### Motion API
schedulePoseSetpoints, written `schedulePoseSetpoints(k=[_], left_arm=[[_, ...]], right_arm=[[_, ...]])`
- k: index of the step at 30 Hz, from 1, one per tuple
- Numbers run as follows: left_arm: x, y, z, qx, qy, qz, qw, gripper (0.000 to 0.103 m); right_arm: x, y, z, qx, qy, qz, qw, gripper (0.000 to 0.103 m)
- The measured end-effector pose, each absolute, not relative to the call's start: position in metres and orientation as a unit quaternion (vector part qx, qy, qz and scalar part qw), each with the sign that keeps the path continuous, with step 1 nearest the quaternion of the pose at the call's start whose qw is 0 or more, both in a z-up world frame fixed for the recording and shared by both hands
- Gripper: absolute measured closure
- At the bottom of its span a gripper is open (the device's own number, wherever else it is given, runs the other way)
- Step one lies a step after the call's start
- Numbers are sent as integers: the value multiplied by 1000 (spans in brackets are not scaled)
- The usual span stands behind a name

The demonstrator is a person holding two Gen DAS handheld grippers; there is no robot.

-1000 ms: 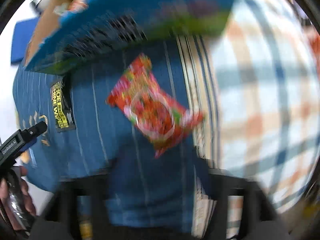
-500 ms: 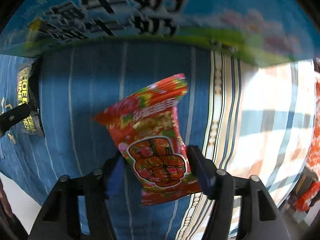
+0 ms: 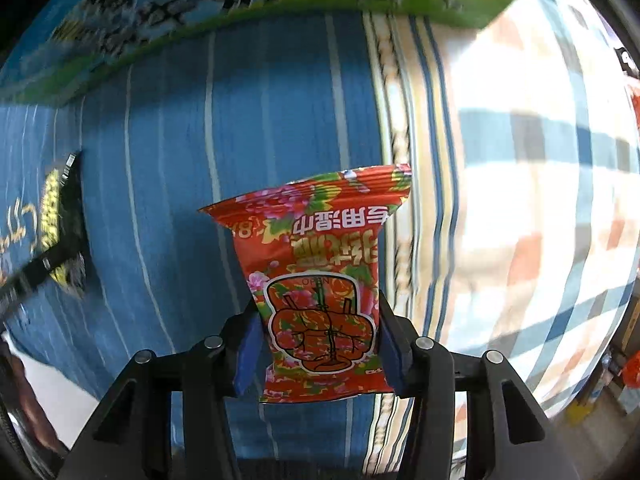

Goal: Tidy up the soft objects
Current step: 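Grasp the black shoe-wipes pack with the left tool while the right tool grasps the red candy bag, then carry both packs into the box front row and open both tools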

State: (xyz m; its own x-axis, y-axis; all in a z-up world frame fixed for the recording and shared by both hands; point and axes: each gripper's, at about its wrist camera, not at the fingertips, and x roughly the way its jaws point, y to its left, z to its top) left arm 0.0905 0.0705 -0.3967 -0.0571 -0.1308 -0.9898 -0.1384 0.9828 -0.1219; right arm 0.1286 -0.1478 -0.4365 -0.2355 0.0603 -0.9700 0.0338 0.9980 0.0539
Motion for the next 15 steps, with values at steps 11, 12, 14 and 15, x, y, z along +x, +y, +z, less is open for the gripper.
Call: schedulePoseSetpoints(k=[11,12,14,15], left_arm=[[76,18,-430,-38,743,-8,668,46],[76,20,-430,-38,745,-8,665,45],[84,27,-429,-40,747,-9,663,44],[88,27,-431,-40,748,-8,662,42]], right_arm=[[111,-138,-444,13,803,30,595,51],[107,-129,-446,16,802,27,596,51],[105,-129,-445,22,802,23,596,49],[102,-131,-450,23,802,22,596,49]])
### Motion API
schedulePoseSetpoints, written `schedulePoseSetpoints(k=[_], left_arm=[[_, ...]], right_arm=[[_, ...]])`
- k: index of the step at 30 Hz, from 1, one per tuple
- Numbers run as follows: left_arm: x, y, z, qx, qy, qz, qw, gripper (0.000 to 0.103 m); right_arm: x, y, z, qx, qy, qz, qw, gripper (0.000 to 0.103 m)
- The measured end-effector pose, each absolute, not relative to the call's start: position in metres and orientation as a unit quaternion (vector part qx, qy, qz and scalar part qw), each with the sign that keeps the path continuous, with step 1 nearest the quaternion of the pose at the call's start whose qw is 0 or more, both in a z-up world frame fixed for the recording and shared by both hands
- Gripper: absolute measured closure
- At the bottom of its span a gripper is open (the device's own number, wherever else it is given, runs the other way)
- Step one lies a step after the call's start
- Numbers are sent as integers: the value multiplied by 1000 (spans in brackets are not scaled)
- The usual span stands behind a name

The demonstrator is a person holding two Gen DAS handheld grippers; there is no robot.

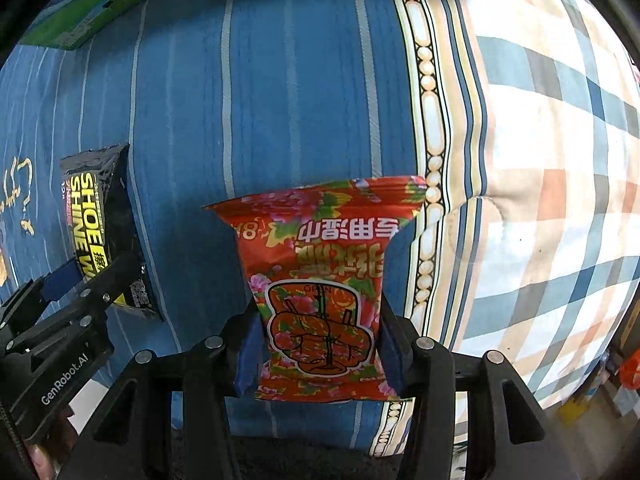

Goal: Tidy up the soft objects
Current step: 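Carry both packs into the box front row and open both tools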

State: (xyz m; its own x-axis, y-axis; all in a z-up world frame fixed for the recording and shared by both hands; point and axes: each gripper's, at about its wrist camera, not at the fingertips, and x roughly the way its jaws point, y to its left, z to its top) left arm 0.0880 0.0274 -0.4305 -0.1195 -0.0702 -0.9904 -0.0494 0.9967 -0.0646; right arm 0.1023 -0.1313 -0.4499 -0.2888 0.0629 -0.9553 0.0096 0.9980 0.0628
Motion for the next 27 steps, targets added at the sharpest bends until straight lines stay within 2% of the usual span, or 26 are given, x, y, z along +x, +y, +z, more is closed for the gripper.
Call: schedulePoseSetpoints(k=[7,10,14,19,23,27], left_arm=[[86,26,-435,-33,742,-3,670,39],[86,23,-429,-34,735,-4,677,48],[82,25,-430,-32,737,-7,675,50],[87,19,-439,-26,742,-5,670,43],[95,13,-442,-18,738,-2,674,42],[91,5,-435,-17,730,-1,683,51]], right_arm=[[104,-127,-455,9,802,21,598,51],[106,-121,-462,13,798,19,602,54],[99,-123,-459,12,798,27,602,55],[98,-125,-463,2,799,32,601,53],[103,-121,-463,4,803,21,595,51],[108,-115,-466,-6,804,14,594,54]])
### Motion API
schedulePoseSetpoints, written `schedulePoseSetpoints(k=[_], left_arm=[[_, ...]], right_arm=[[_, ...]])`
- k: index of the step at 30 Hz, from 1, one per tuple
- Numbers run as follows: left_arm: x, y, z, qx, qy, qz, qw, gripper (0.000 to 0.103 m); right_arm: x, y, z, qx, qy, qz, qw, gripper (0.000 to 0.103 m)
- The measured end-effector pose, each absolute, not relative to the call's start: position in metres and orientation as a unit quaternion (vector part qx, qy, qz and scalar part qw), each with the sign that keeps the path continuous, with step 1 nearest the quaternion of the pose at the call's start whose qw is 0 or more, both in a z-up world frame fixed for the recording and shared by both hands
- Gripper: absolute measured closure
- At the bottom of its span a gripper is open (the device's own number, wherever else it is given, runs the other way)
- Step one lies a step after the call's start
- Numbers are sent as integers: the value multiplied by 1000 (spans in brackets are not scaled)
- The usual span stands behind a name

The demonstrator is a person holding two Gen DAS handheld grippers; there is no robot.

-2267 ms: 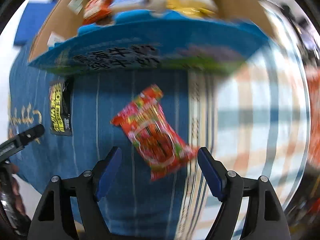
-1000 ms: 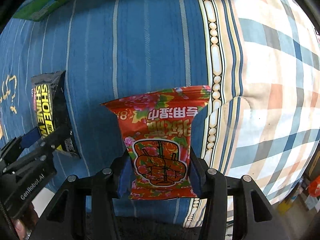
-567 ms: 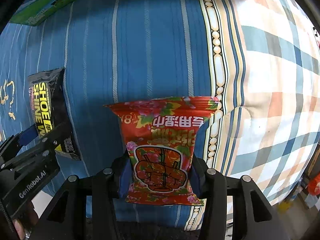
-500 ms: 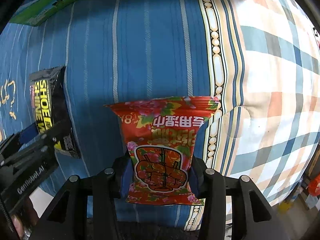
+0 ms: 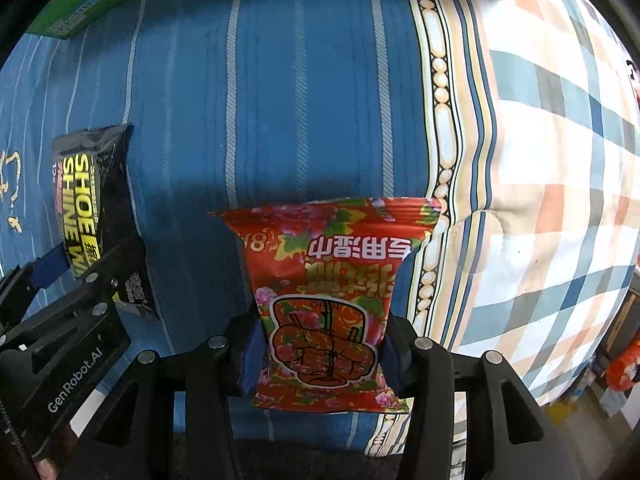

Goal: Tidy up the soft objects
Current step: 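Carry both packs into the box front row and open both tools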

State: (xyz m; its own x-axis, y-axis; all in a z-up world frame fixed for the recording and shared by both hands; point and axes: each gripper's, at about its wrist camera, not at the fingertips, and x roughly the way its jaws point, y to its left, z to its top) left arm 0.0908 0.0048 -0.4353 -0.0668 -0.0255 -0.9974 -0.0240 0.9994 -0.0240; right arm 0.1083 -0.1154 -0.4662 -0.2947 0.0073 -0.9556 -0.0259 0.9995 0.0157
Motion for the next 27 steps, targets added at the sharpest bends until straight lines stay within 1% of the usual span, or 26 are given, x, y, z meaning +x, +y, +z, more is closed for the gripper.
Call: schedulePoseSetpoints(k=[5,13,18,22,25,27], left_arm=[[85,-3,-419,-15,715,0,699,52],[65,-5,-370,-14,682,-12,731,52],[57,-6,-353,-23,669,-20,742,53],[56,-4,-356,-29,676,-18,736,53],[62,3,-345,-35,672,-21,740,53],[63,9,-327,-38,664,-25,747,53]], right_arm=[[111,-110,-455,-7,795,21,606,57],[108,-110,-423,-3,775,41,631,58],[110,-112,-395,10,759,55,649,58],[114,-114,-378,15,748,64,661,58],[116,-116,-369,18,746,65,662,58],[115,-119,-363,23,745,66,663,58]])
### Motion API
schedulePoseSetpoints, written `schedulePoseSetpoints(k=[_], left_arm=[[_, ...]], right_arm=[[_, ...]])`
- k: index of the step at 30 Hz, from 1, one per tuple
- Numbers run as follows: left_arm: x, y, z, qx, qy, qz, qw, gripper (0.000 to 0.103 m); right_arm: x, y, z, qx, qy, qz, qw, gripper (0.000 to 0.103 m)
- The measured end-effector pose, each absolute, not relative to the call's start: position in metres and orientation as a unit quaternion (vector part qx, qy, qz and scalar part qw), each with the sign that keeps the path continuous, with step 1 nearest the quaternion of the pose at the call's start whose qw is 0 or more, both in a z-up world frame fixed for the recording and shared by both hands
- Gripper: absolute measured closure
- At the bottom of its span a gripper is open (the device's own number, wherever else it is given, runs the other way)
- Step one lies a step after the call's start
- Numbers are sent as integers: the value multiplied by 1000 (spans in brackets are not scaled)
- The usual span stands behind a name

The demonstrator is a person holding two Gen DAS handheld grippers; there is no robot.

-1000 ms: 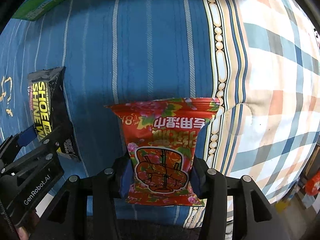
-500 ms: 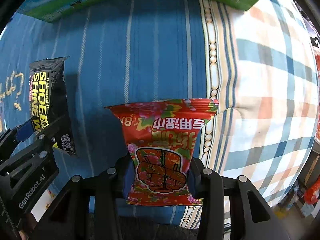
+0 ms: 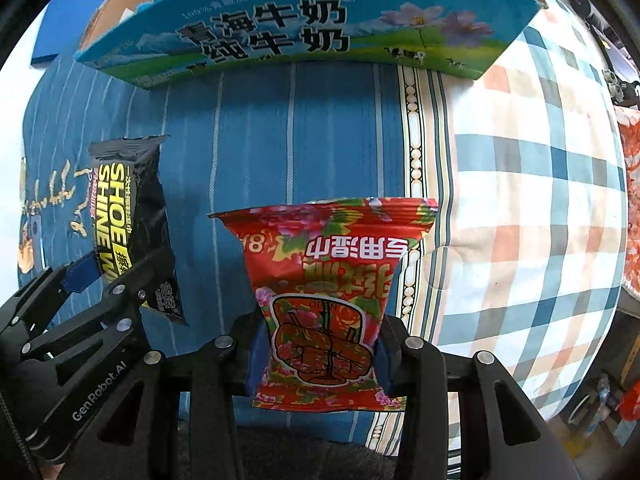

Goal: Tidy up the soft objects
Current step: 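Carry both packs into the box front row and open both tools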

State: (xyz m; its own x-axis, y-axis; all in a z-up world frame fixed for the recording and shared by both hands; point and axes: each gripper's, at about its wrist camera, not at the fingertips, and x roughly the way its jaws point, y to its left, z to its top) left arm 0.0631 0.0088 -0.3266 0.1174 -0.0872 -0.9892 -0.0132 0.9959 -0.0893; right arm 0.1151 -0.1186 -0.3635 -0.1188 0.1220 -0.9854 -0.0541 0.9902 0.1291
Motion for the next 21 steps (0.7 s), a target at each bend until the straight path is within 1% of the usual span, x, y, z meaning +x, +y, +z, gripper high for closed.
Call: schedulePoseSetpoints(k=[4,11,21], left_arm=[[66,14,-284,-40,640,-33,767,52],[94,12,-224,-43,593,-50,802,52],[158,10,-183,-42,546,-46,835,52]], right_arm=[[112,-131,-339,34,734,74,675,58],[125,-146,-271,50,689,89,717,59],[166,-152,-178,69,635,114,761,59]])
